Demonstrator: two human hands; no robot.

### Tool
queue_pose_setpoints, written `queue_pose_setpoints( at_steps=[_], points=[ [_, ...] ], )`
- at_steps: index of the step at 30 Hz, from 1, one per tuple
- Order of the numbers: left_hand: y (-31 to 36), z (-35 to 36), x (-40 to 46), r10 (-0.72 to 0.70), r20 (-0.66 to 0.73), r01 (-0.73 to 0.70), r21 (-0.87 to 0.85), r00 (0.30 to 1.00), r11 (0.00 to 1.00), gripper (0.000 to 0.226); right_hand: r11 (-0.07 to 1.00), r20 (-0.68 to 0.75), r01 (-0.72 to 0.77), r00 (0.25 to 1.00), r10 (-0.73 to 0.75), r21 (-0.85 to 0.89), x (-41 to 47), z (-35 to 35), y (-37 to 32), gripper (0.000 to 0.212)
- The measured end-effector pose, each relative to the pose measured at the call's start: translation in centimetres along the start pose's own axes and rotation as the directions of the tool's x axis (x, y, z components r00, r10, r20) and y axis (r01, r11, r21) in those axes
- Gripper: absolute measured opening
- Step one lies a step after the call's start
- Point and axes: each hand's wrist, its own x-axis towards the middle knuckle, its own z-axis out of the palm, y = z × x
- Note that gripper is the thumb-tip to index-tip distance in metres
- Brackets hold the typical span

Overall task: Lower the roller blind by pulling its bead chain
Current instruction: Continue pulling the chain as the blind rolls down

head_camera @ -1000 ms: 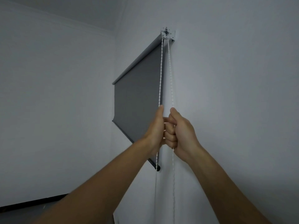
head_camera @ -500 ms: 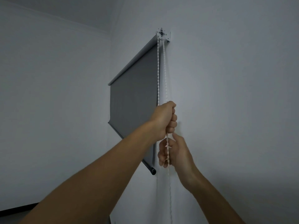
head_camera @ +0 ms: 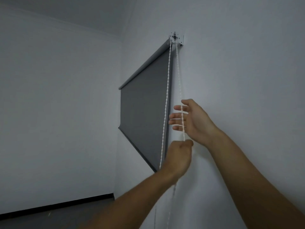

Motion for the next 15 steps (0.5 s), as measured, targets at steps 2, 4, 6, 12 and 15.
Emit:
queue_pose_setpoints(
  at_steps=[2, 4, 6, 12, 15],
  points=[
    [-1.3, 0.6, -0.8, 0.016, 0.021, -0.016, 0.031, 1.0, 0.999, 0.051, 0.998, 0.016, -0.044, 0.999, 0.044, 0.033, 0.9, 0.3, -0.9, 0.027],
    [-2.3, 1.1, -1.5, 0.071, 0.057, -0.076, 0.093, 0.996, 0.993, 0.051, 0.991, 0.004, -0.099, 0.995, 0.099, 0.092, 1.6, 0.4, -1.6, 0.025],
    [-3.0, 1.2, -1.8, 0.124, 0.084, -0.136, 0.15, 0.989, 0.979, 0.05, 0.987, -0.05, -0.116, 0.991, 0.122, 0.114, 2.3, 0.3, -1.8, 0.04],
    [-2.9, 0.2, -1.9, 0.003, 0.175, -0.029, 0.145, 0.985, 0.989, 0.049, 0.999, -0.084, -0.038, 0.996, 0.036, -0.016, 2.4, 0.0, -0.5, 0.053],
    [-2.3, -0.6, -1.4, -0.127, 0.223, 0.145, -0.065, 0.966, 0.987, 0.06, 0.999, -0.087, -0.015, 0.996, 0.012, -0.037, 1.6, -0.3, 0.1, 0.051]
  ],
)
